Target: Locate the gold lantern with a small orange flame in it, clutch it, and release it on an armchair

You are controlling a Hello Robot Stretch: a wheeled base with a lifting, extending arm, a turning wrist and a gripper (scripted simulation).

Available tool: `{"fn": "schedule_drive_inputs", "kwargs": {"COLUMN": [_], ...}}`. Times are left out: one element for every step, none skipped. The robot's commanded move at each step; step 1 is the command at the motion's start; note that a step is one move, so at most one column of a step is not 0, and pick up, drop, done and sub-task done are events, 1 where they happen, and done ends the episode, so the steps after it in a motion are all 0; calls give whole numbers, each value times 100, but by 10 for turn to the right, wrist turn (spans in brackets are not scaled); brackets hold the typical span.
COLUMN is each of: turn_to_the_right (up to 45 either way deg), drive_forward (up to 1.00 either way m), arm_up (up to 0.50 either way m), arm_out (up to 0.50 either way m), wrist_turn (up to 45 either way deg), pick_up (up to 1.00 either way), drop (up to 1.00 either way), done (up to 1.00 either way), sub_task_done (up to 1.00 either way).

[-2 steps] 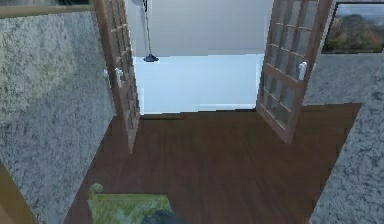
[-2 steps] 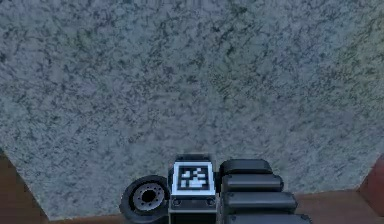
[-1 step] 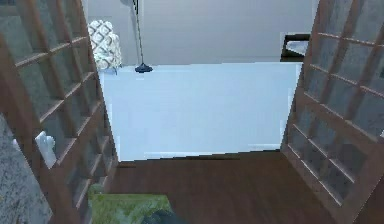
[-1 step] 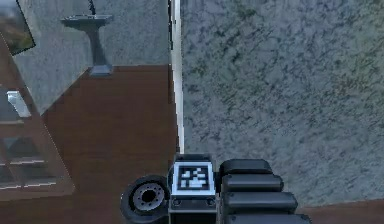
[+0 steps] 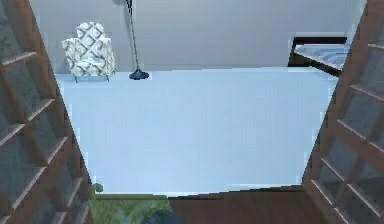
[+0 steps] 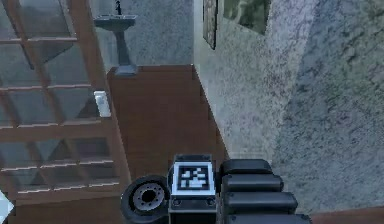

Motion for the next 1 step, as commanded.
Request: {"fn": "schedule_drive_inputs", "kwargs": {"turn_to_the_right": [-60], "drive_forward": [0], "arm_up": [0], "arm_out": [0], "wrist_turn": [0], "pick_up": [0], "drop": [0], "done": [0], "sub_task_done": [0]}}
